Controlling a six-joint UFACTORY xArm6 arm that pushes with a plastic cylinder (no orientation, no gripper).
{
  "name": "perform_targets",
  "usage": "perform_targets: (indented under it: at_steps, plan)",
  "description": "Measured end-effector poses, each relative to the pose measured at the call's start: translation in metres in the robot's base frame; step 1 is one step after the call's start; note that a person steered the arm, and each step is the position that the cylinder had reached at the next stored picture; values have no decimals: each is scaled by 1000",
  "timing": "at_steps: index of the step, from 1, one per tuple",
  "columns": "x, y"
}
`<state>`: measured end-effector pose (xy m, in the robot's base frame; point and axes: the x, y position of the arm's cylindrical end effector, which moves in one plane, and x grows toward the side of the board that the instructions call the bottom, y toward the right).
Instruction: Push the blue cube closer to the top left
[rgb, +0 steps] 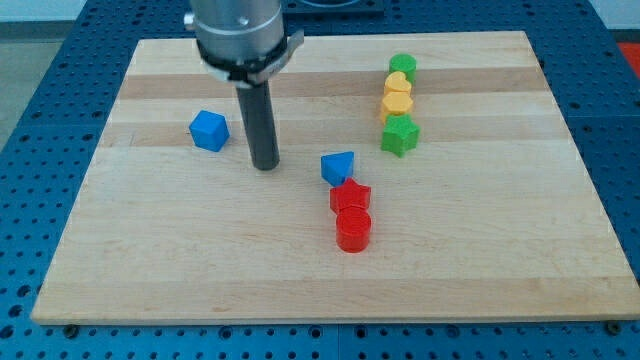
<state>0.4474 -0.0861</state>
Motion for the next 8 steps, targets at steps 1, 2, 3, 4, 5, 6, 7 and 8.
perform_targets:
  at_steps: [1,2,3,4,5,6,7,8]
  plan:
    - [0,-5]
    - [8,-47]
    - [8,-58]
    - [6,-65]
    - [-42,-65]
    - [-101,-65]
    - [-144,-67]
    - [-147,-69]
